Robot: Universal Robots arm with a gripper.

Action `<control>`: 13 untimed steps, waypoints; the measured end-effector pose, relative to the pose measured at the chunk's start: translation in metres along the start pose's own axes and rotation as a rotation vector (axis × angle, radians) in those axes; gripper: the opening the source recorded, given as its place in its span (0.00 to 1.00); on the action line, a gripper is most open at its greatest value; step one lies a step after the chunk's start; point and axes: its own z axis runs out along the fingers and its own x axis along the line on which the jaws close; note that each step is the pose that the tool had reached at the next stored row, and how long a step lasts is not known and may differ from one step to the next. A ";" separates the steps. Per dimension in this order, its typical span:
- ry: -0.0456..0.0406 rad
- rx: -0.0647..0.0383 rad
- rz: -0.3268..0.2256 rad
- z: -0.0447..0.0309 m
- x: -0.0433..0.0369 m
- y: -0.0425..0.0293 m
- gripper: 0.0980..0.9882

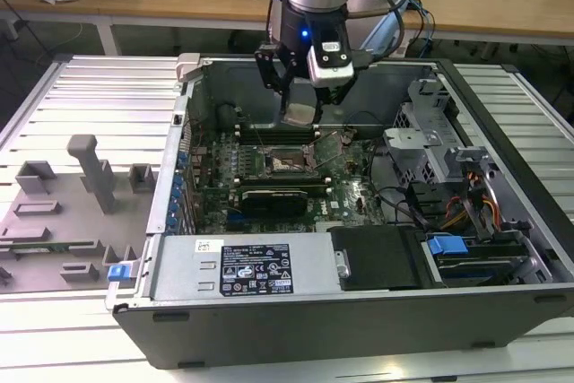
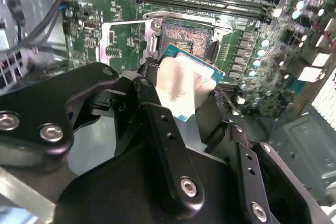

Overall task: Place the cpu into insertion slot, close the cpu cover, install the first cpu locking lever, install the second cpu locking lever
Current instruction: 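Place the cpu into insertion slot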

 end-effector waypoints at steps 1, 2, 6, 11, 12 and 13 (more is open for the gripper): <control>-0.0035 -0.001 0.045 0.0014 0.0000 -0.0001 0.49; -0.0061 -0.002 0.079 0.0026 -0.0001 -0.0002 0.49; -0.0135 -0.003 0.178 0.0057 -0.0001 -0.0004 0.49; -0.0205 -0.005 0.269 0.0086 -0.0002 -0.0006 0.49; -0.0221 -0.006 0.290 0.0093 -0.0002 -0.0007 0.49; -0.0235 -0.006 0.309 0.0099 -0.0002 -0.0007 0.49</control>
